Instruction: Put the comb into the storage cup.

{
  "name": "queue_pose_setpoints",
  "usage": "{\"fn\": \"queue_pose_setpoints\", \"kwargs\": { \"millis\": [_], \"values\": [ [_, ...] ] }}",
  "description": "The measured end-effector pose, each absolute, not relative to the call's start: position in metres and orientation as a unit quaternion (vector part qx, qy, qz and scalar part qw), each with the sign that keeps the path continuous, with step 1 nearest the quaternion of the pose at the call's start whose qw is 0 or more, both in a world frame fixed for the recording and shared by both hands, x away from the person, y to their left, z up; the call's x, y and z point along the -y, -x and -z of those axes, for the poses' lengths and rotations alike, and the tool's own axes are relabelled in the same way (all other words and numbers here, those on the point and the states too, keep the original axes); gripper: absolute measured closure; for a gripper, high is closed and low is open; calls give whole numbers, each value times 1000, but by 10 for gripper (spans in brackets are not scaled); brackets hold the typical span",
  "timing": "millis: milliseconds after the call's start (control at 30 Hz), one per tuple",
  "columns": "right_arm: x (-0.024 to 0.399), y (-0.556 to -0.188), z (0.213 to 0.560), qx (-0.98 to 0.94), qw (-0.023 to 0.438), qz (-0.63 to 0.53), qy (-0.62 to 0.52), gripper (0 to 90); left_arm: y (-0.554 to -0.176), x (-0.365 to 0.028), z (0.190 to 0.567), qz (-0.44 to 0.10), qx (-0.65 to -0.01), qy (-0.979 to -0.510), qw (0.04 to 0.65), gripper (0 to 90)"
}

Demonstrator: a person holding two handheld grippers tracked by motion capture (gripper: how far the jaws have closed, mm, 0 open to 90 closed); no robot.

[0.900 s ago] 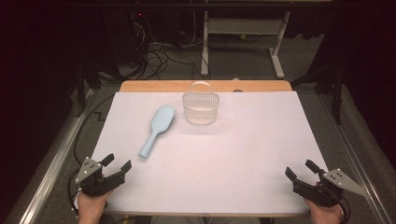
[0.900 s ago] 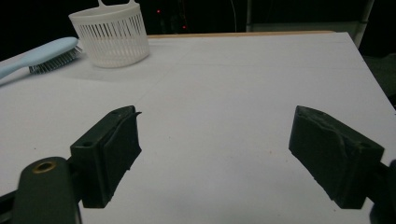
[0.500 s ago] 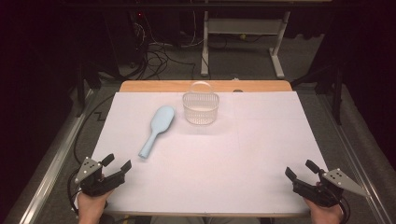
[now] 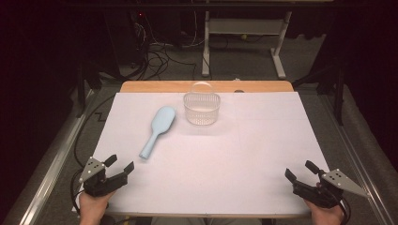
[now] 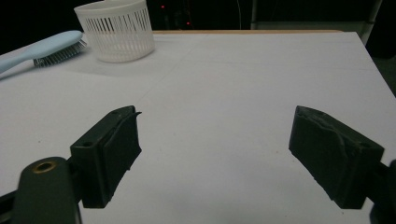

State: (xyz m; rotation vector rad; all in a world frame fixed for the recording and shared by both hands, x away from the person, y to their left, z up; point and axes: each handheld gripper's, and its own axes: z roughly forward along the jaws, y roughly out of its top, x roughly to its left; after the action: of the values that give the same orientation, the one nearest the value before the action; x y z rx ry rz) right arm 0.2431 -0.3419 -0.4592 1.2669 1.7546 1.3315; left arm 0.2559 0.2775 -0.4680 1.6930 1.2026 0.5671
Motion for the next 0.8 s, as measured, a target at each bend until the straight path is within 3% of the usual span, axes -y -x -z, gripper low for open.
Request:
{"fn": "queue_pose_setpoints", "kwargs": {
  "millis": [800],
  "values": [
    [340,-240,458,-664,294,-503,-469,165,-257,-273,463,-236,-484,-693,480,240]
  ]
}}
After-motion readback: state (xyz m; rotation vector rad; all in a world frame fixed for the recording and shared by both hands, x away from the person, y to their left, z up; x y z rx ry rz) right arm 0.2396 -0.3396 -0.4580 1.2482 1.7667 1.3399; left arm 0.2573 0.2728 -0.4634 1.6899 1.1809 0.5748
